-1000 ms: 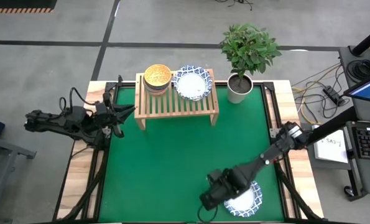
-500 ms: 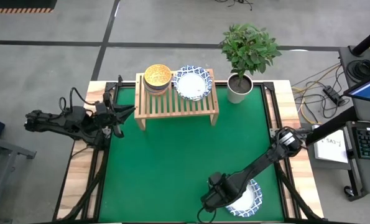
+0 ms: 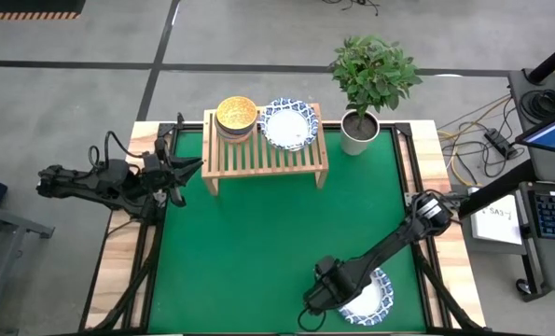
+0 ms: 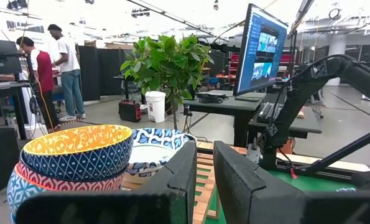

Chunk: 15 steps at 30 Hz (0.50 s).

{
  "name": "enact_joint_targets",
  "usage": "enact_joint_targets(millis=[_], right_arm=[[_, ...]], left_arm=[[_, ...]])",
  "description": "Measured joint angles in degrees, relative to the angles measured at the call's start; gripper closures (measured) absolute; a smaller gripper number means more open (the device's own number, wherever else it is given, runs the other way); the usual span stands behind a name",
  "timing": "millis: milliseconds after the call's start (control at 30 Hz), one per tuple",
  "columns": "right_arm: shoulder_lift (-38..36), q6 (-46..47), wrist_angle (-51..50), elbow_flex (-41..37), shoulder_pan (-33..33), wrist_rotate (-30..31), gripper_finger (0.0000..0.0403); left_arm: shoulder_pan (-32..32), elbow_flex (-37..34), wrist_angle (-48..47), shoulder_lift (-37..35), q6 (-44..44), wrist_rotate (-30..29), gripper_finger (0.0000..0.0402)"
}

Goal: Place and stack bowls onto a shelf
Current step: Stack the white bowl on top of the white bowl on the shelf

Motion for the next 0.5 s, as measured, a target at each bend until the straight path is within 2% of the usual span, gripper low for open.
enact_joint_targets(millis=[267,367,500], right_arm=[[0.00,-1.88,3.72,-2.10,-0.04,0.36,0.0299],[0.00,-1.93,3.61,-2.10,-0.02,0.30,0.0324],[-0.29,-4.12,3.59,-2.10,-0.17,-1.91,0.0377]], left_arm=[[0.00,0.00,-0.02,-0.02,0.00,0.02,0.0364],[0.00,0.00,-0.02,-0.02,0.00,0.02,0.0364],[0.00,0.00,-0.02,-0.02,0.00,0.02,0.0364]])
